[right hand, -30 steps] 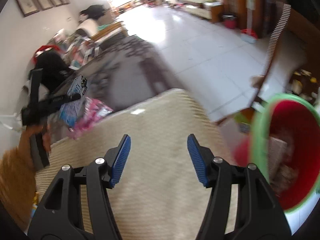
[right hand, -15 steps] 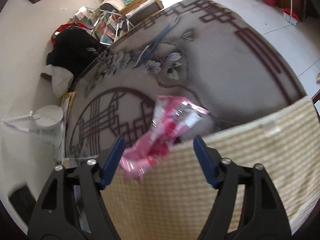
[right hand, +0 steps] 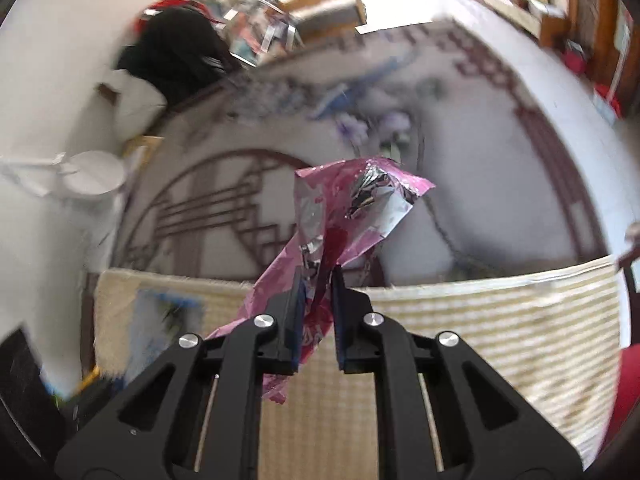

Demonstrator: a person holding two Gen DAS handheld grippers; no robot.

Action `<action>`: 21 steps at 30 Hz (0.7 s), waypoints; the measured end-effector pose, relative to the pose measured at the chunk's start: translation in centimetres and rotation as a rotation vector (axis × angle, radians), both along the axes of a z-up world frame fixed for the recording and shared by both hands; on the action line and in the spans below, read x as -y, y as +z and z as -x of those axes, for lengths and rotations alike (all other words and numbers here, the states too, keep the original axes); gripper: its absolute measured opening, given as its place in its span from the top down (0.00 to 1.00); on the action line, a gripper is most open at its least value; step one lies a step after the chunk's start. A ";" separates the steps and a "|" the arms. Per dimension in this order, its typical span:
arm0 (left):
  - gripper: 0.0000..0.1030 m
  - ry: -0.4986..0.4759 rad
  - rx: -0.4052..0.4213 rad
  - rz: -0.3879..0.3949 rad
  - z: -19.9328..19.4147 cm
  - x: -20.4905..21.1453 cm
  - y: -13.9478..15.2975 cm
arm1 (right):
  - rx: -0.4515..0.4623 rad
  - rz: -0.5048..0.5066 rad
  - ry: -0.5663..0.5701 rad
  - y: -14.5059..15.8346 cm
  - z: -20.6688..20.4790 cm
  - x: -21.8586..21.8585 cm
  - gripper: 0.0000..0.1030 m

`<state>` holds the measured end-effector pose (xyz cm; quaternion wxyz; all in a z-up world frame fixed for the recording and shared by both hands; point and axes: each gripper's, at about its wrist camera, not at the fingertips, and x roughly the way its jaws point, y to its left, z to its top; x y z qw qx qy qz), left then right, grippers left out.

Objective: Collect trash
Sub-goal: 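Carry the toothpaste box and pink wrapper over the red bucket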

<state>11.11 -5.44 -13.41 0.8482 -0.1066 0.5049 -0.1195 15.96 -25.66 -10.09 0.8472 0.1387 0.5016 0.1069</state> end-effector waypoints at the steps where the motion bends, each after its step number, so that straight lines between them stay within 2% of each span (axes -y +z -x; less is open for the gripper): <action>1: 0.65 -0.011 0.006 0.001 0.1 0.4 0.3 | 0.014 0.006 0.008 0.8 1.0 0.4 0.88; 7: 0.65 -0.069 0.035 -0.005 1.3 3.2 1.8 | 0.082 0.060 -0.003 3.6 8.0 3.4 0.87; 14: 0.65 -0.139 0.056 -0.016 3.5 6.8 3.0 | 0.104 0.017 -0.124 3.9 12.9 6.9 0.87; 21: 0.65 -0.198 0.066 -0.024 6.7 10.6 4.0 | 0.135 0.021 -0.184 4.8 16.3 10.2 0.87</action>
